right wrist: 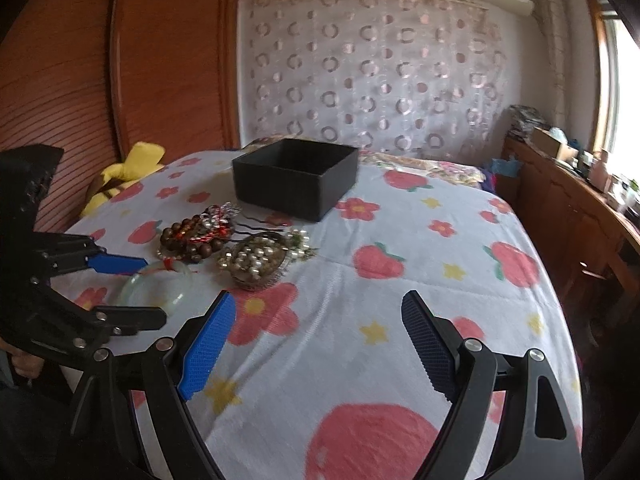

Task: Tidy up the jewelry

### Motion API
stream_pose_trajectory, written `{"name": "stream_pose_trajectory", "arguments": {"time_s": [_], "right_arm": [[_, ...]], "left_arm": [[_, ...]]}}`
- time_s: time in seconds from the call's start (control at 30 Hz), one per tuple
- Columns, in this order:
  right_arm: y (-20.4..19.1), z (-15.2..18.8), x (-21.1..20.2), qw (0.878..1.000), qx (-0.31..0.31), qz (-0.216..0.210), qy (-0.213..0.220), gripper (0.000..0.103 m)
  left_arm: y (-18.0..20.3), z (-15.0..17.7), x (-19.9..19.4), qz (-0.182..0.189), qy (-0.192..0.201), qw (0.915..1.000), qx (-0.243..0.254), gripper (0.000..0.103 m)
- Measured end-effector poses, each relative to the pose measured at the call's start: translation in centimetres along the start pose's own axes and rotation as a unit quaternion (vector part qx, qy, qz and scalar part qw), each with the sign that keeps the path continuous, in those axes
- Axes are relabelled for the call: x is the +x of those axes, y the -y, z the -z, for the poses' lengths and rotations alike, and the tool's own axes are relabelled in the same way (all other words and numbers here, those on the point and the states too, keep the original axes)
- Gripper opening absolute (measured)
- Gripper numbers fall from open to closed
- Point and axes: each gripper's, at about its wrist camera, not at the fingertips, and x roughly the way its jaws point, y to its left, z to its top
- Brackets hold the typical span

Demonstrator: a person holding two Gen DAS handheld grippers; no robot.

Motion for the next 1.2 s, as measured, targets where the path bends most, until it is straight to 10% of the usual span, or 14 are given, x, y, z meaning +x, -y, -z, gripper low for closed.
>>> {"name": "stream_pose_trajectory", "arguments": {"time_s": [0.4, 0.77, 1.2], "right_arm": [[-3.1, -3.0, 7.1, 0.989, -0.076, -0.075, -0.098, 0.085], [-4.1, -3.9, 9.3, 0.981, -0.135, -0.057, -0.124, 0.059], [-2.2, -2.2, 5.4, 0.987, -0.130, -0.022, -0.097, 0.059]], "left_arm": [[-3.0, 1.4, -1.5, -0.017, 0.011, 0.9992, -0.035, 0.069], [-2.7, 1.6, -1.0, -0.016, 0.006, 0.9993, -0.035, 0.069], [-2.4, 1.7, -0.6, -0.029, -0.002, 0.9993, -0.025, 0.069]]}}
